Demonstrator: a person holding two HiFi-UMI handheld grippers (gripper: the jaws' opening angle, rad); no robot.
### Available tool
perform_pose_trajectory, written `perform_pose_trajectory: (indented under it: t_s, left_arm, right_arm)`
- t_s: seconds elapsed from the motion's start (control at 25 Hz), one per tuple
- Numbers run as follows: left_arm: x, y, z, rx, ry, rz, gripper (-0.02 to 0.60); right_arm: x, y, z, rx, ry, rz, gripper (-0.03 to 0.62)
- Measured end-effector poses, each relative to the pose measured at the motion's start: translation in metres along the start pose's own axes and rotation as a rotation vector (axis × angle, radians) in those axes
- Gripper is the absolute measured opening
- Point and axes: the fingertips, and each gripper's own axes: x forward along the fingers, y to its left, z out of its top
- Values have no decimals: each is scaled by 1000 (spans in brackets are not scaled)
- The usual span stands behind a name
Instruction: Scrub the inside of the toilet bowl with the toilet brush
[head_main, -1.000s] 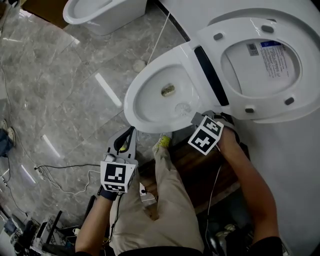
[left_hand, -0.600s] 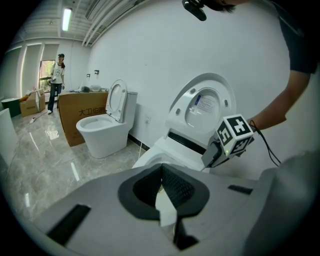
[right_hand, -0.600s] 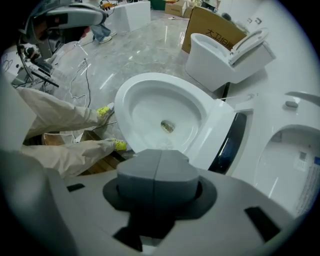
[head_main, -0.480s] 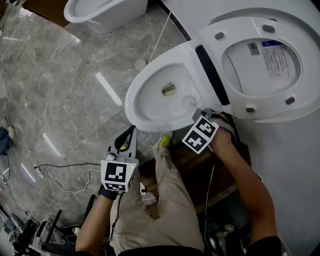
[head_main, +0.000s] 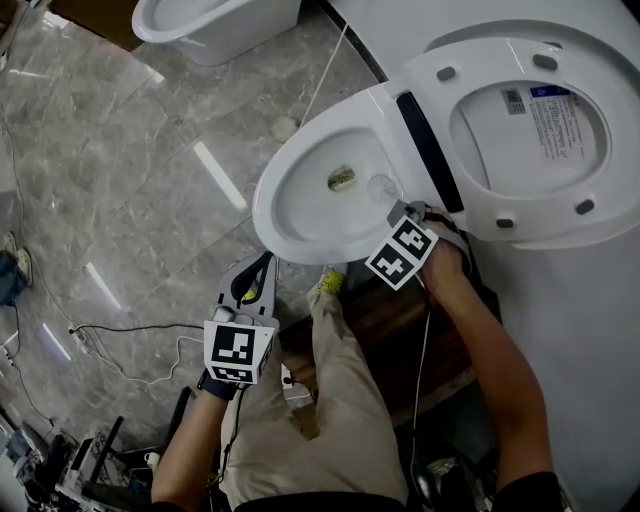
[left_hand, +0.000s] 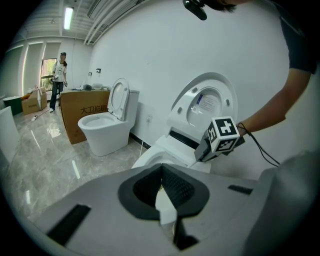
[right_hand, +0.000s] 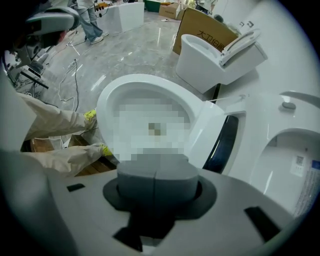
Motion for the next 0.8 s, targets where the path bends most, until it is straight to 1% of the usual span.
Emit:
perform_pose_trajectory:
  t_s: [0.2,0.56,0.8]
  left_arm:
    - [-3,-2,-5,10,23,-16,11]
    - [4,-1,1,28,34,-45,11]
    - [4,3,4,27,31,-47,11]
  right_arm:
    - [-2,-14,15,28,-17,-47,149]
    - [0,-28,40,90,-114,-114,149]
    - [3,-33,59,107,-149,-120,148]
